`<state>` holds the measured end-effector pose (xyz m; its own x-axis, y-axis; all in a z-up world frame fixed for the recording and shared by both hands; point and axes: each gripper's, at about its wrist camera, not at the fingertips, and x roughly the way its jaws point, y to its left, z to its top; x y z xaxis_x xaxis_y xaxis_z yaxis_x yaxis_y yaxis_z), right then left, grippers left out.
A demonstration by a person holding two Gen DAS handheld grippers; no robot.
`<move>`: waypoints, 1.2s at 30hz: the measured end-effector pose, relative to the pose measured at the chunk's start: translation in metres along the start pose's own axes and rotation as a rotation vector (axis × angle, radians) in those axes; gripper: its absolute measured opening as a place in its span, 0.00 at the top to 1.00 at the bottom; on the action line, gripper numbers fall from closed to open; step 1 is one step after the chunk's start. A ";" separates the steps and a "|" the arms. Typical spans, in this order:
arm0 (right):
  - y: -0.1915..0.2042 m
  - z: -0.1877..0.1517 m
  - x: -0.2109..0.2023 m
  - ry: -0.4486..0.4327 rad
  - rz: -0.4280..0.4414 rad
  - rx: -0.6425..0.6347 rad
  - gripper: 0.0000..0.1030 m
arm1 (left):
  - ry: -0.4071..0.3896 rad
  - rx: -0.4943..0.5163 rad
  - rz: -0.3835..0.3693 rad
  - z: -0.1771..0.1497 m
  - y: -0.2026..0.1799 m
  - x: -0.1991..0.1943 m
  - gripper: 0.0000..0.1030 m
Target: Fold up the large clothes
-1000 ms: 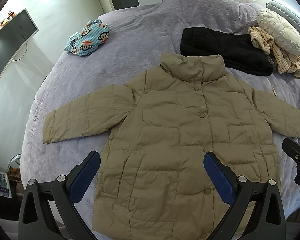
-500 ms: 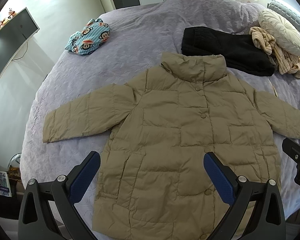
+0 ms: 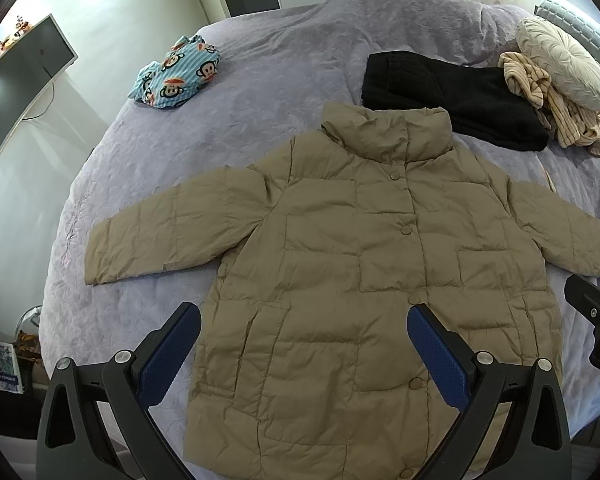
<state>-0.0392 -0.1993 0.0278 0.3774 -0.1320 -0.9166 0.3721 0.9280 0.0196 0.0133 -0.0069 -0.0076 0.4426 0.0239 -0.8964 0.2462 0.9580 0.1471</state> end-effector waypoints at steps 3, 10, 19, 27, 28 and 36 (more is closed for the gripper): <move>0.000 0.000 0.000 0.000 0.000 -0.002 0.00 | -0.001 0.000 0.001 -0.001 0.000 0.000 0.00; 0.000 0.000 0.000 0.000 0.000 -0.001 0.00 | 0.001 0.000 0.000 0.000 0.000 0.000 0.00; 0.000 0.000 0.000 0.001 0.001 0.000 0.00 | 0.003 0.000 -0.001 -0.001 0.001 0.001 0.00; -0.001 0.000 0.000 0.001 0.001 0.000 0.00 | 0.003 0.001 -0.002 -0.001 0.001 0.001 0.00; 0.000 0.000 0.000 0.001 0.001 0.000 0.00 | 0.003 0.002 -0.002 -0.001 0.001 0.001 0.00; -0.001 0.000 0.000 0.002 0.001 0.000 0.00 | 0.005 0.000 -0.002 -0.002 0.002 0.002 0.00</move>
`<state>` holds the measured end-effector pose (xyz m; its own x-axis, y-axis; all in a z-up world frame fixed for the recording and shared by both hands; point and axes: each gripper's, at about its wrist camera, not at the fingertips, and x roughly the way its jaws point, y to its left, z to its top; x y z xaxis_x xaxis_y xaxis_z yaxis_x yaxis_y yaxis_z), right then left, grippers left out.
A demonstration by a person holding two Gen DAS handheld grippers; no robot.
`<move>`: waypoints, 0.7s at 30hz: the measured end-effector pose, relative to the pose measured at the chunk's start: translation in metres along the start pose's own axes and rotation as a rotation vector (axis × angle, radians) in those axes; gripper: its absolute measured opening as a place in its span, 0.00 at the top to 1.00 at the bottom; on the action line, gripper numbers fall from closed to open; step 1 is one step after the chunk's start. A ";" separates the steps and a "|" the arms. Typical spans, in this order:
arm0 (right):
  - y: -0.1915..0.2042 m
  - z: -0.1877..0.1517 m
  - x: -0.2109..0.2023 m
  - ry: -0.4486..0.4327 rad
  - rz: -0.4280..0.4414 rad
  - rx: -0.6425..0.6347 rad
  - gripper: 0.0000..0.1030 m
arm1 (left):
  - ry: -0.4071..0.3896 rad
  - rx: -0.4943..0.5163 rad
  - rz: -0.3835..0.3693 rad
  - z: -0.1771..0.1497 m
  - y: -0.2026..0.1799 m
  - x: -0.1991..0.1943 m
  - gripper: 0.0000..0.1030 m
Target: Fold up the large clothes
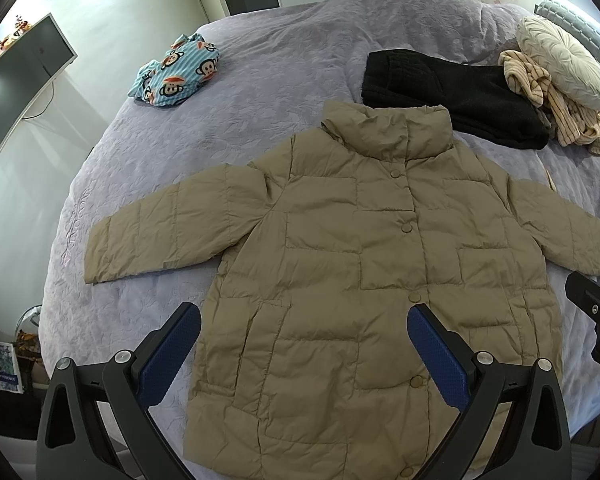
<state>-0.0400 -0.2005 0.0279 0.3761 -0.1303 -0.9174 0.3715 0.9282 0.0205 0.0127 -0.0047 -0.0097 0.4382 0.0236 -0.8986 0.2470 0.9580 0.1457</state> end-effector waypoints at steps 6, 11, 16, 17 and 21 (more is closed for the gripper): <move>0.000 0.001 0.000 0.000 0.000 0.000 0.00 | 0.000 0.000 -0.002 0.000 0.000 0.000 0.00; 0.003 0.000 0.004 0.005 0.002 0.000 0.00 | 0.004 -0.001 -0.008 -0.003 0.000 0.002 0.00; 0.006 -0.001 0.009 0.017 -0.002 -0.001 0.00 | 0.012 -0.006 -0.023 -0.004 0.001 0.004 0.00; 0.006 -0.001 0.009 0.022 0.000 0.000 0.00 | 0.012 -0.008 -0.025 -0.004 0.002 0.004 0.00; 0.006 -0.002 0.010 0.043 0.005 0.004 0.00 | 0.008 -0.022 -0.028 -0.002 0.008 0.005 0.00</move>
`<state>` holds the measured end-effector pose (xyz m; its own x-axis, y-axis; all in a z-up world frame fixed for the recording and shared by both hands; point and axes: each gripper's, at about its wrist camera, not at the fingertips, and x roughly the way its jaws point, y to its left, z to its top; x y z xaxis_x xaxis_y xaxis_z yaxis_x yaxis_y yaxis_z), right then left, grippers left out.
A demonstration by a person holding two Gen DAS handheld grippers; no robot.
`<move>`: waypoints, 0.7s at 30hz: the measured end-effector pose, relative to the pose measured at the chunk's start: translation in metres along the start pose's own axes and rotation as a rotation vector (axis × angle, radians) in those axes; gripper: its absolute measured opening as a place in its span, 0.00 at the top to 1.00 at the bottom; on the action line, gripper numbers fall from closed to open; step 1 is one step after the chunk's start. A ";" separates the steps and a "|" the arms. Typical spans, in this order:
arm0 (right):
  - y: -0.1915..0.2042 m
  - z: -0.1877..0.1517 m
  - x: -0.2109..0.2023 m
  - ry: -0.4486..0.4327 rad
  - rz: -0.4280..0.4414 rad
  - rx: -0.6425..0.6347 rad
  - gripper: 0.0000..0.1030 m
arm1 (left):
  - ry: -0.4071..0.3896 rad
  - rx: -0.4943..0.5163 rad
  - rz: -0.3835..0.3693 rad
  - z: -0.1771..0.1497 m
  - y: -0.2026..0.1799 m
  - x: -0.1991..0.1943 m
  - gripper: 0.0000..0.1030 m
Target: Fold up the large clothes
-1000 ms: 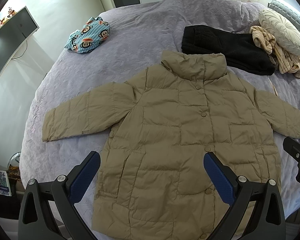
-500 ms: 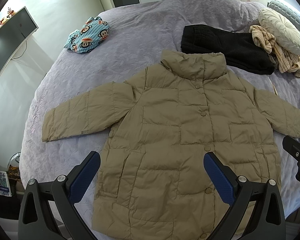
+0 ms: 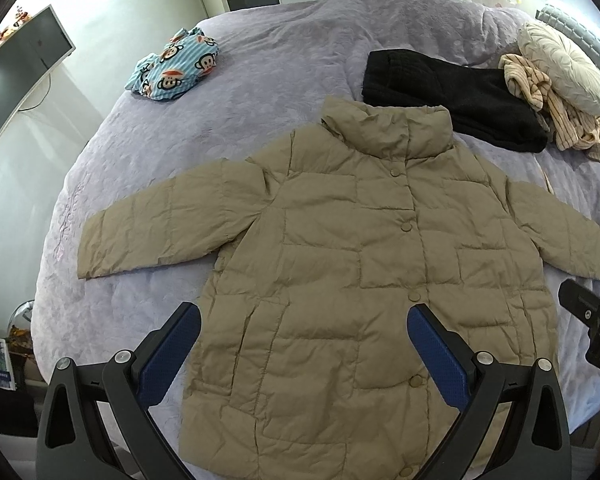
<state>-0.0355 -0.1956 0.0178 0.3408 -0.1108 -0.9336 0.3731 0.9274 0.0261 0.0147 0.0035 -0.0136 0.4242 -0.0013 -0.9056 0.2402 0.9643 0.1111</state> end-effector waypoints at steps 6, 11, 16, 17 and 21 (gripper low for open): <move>0.004 -0.001 0.002 0.028 0.000 0.000 0.00 | -0.003 -0.031 -0.045 0.001 0.015 0.004 0.00; 0.019 -0.003 0.005 0.045 0.041 -0.012 0.00 | 0.005 -0.080 -0.100 -0.002 0.040 0.022 0.00; 0.040 -0.009 0.022 0.058 0.103 0.005 0.00 | 0.050 -0.166 -0.103 -0.013 0.090 0.064 0.00; 0.045 -0.010 0.026 0.055 0.126 0.008 0.00 | 0.049 -0.189 -0.097 -0.016 0.100 0.070 0.00; 0.077 -0.018 0.053 0.102 0.191 -0.033 0.00 | 0.062 -0.338 -0.156 -0.026 0.161 0.112 0.00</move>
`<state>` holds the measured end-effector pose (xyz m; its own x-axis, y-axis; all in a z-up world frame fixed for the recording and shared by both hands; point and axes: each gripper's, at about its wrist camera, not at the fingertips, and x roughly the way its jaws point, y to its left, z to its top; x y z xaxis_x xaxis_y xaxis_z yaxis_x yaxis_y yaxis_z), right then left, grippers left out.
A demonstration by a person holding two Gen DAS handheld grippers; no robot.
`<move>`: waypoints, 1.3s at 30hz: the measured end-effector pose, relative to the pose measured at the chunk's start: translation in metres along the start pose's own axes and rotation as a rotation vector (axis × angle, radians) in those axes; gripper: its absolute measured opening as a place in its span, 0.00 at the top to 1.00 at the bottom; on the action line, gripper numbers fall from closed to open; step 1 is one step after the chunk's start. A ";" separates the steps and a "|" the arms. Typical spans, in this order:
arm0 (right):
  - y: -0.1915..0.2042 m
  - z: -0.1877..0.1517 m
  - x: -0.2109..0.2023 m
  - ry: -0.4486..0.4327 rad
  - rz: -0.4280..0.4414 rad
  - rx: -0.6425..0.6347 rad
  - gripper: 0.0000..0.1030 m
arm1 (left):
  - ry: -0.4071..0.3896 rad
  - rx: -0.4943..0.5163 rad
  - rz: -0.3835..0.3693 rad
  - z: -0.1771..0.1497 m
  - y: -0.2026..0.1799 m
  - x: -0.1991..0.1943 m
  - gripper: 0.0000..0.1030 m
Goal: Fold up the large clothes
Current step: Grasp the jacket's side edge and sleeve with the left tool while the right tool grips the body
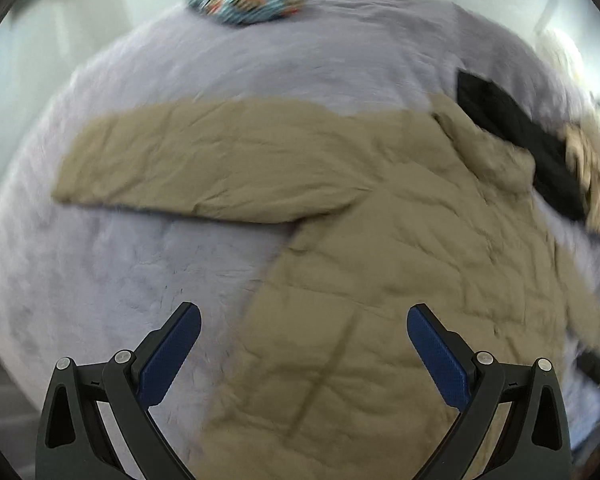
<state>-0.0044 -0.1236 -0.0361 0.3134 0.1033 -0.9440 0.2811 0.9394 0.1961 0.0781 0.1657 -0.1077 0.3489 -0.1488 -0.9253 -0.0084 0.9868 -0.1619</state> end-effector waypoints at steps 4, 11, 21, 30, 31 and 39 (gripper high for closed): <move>0.031 0.001 0.036 0.053 0.007 -0.055 0.00 | -0.047 -0.180 -0.097 0.023 0.076 0.037 0.00; 0.066 0.002 0.082 0.077 0.096 -0.088 0.00 | -0.084 -0.482 -0.164 0.050 0.190 0.106 0.00; 0.115 0.045 0.124 -0.012 0.234 -0.104 0.00 | -0.148 -0.492 -0.126 0.108 0.217 0.132 0.93; 0.161 0.089 0.172 -0.017 0.398 0.016 0.82 | -0.281 -0.281 -0.124 0.130 0.184 0.055 0.94; 0.167 0.091 0.180 -0.008 0.424 0.023 0.83 | -0.302 -0.253 -0.139 0.131 0.176 0.042 0.94; 0.189 0.086 0.241 0.089 0.480 0.064 0.83 | -0.361 0.037 -0.310 0.143 0.068 -0.021 0.94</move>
<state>0.2027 0.0509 -0.2037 0.3432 0.5494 -0.7618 0.1802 0.7575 0.6275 0.2044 0.2450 -0.0503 0.6329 -0.4112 -0.6560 0.1789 0.9020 -0.3928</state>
